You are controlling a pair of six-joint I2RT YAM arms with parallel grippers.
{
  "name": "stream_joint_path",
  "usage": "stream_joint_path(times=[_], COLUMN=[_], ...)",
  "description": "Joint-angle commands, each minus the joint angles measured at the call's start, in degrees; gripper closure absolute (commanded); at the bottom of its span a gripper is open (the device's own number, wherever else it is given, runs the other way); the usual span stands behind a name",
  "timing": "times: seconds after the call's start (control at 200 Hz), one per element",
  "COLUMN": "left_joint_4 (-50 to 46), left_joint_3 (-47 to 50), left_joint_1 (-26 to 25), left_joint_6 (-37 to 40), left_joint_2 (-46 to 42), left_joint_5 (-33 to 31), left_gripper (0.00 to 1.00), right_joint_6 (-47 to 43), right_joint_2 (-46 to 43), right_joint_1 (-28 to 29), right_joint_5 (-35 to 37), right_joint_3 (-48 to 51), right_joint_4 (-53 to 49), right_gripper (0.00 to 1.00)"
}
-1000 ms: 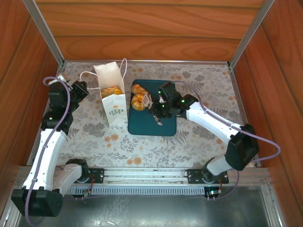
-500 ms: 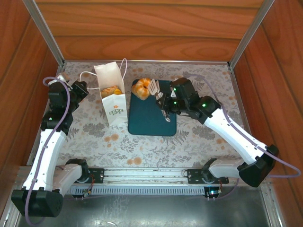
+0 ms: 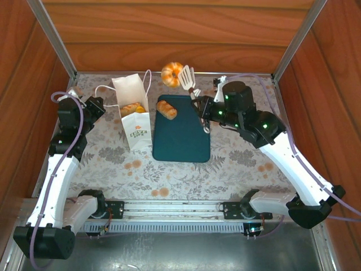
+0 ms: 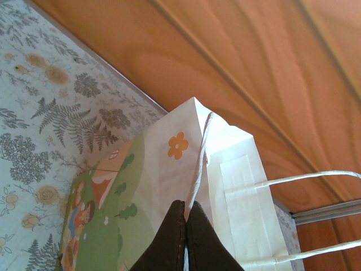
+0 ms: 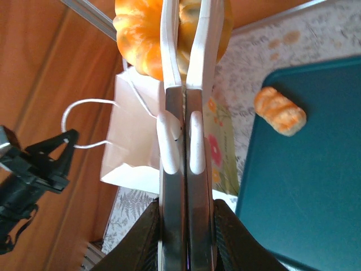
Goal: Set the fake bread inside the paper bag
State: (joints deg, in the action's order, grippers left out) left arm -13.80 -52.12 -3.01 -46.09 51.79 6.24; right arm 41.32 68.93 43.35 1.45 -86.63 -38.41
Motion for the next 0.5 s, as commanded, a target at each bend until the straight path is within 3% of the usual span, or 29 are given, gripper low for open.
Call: stream_joint_path(times=[0.0, 0.495], left_joint_4=[-0.78, -0.72], left_joint_3=[-1.66, -1.76], left_joint_1=[0.40, 0.42], left_joint_6=[0.54, 0.52], left_joint_2=[-0.31, -0.17], left_joint_5=[-0.09, -0.12], left_gripper=[1.00, 1.00], right_joint_6=[-4.39, -9.45], right_joint_2=[1.02, 12.76], right_joint_1=[0.01, 9.31], right_joint_5=[-3.13, -6.28], right_joint_3=[-5.30, -18.65], right_joint_4=[4.45, 4.25], right_gripper=[0.80, 0.79])
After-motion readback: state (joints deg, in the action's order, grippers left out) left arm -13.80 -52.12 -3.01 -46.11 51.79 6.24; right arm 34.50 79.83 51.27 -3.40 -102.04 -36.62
